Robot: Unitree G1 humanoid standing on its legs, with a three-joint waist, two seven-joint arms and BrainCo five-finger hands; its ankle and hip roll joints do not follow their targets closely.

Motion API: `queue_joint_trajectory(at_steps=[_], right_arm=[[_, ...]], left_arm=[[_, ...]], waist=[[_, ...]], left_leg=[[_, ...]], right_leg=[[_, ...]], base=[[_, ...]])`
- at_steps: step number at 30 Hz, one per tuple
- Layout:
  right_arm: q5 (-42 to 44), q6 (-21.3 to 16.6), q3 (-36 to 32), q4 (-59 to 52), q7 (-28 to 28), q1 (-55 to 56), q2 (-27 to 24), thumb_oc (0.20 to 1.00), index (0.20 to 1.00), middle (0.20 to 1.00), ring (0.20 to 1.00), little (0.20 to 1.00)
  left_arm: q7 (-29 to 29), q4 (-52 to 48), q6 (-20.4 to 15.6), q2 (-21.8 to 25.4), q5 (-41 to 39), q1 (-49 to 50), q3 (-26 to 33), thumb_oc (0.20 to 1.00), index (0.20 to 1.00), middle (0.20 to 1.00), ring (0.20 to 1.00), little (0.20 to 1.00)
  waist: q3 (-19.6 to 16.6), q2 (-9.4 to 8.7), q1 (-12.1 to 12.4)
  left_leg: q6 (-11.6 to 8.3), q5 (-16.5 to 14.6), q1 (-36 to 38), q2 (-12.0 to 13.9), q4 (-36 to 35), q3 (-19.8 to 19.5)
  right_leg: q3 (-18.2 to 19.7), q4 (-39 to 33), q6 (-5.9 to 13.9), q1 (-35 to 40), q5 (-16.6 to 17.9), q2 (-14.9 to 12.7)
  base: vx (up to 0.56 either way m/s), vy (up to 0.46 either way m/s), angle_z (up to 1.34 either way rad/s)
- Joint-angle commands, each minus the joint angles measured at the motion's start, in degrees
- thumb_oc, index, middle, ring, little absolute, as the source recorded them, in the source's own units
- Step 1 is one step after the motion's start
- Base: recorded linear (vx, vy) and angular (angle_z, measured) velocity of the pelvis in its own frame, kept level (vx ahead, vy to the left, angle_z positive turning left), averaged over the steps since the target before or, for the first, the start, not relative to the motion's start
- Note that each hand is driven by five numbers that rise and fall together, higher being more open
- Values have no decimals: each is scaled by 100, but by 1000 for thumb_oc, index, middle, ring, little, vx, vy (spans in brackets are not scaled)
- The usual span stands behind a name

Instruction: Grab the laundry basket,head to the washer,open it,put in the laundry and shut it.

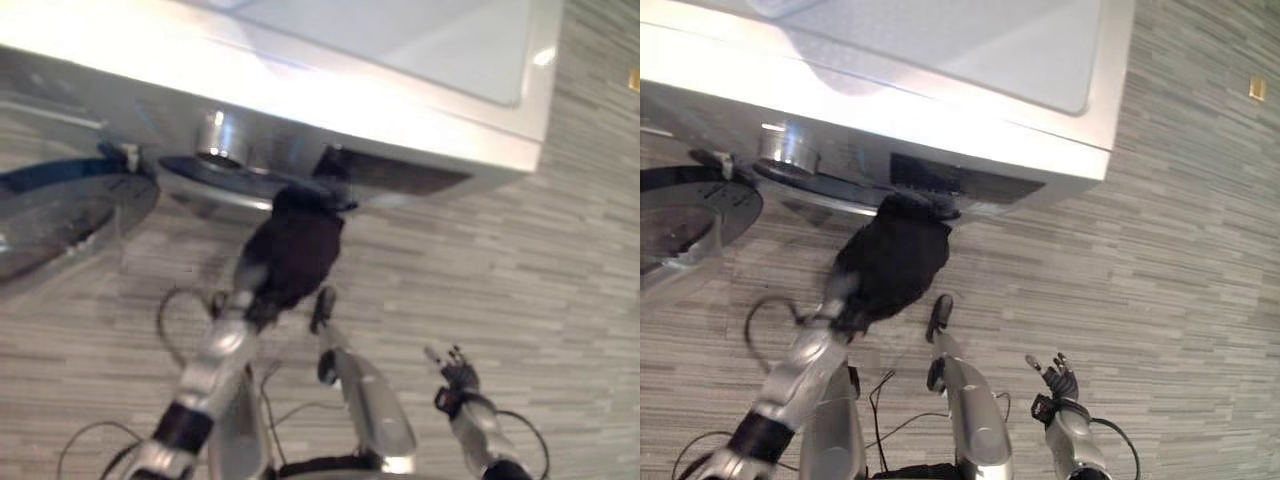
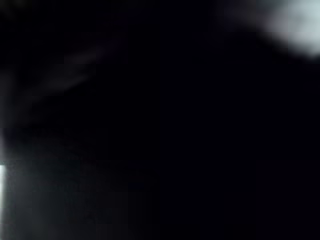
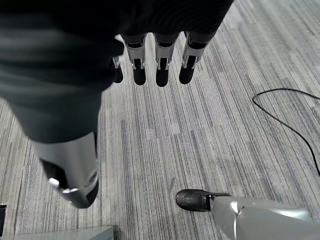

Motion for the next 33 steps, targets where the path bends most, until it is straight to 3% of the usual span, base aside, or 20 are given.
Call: queue_joint_trajectory(at_steps=[1, 10, 21, 28, 33], right_arm=[[185, -114, -108, -99, -142, 193, -184, 1000, 1000, 1000, 1000, 1000], [272, -188, 164, -182, -290, -232, -100, 1000, 1000, 1000, 1000, 1000], [310, -290, 203, -35, -485, -696, -116, 1000, 1000, 1000, 1000, 1000], [376, -419, 272, 5, -465, -795, -188, 1000, 1000, 1000, 1000, 1000], [414, -496, 363, -60, -382, -748, -207, 1000, 1000, 1000, 1000, 1000]], left_arm=[[-127, -331, -280, -151, 119, -335, -99, 200, 200, 200, 200, 200], [164, 347, -480, -495, 90, -1635, -374, 200, 200, 200, 200, 200], [386, 417, -600, -721, 198, -2753, -697, 200, 200, 200, 200, 200], [727, 695, -729, -1050, 298, -3903, -850, 200, 200, 200, 200, 200], [837, 739, -780, -1215, 362, -4255, -999, 200, 200, 200, 200, 200]], waist=[[-187, 9, 35], [-106, -4, -112], [79, 181, -306], [-92, 302, -589], [-324, 264, -699]], left_leg=[[495, 52, -633, -249, 168, 192], [519, 97, -969, -418, 64, 305], [512, 184, -1637, -477, 148, 216], [473, 88, -2964, -533, 731, 25], [410, 26, -3611, -412, 898, -35]], right_leg=[[40, 766, 574, 277, -1037, -419], [75, 627, 613, -29, -918, -501], [134, 1230, 593, -910, -1063, -582], [378, 2509, 497, -2485, -1524, -701], [280, 2795, 545, -3125, -1600, -733]], base=[[16, 44, 10], [-3, 30, 5], [-24, -9, -1], [-6, -62, 19], [11, -40, 10]])
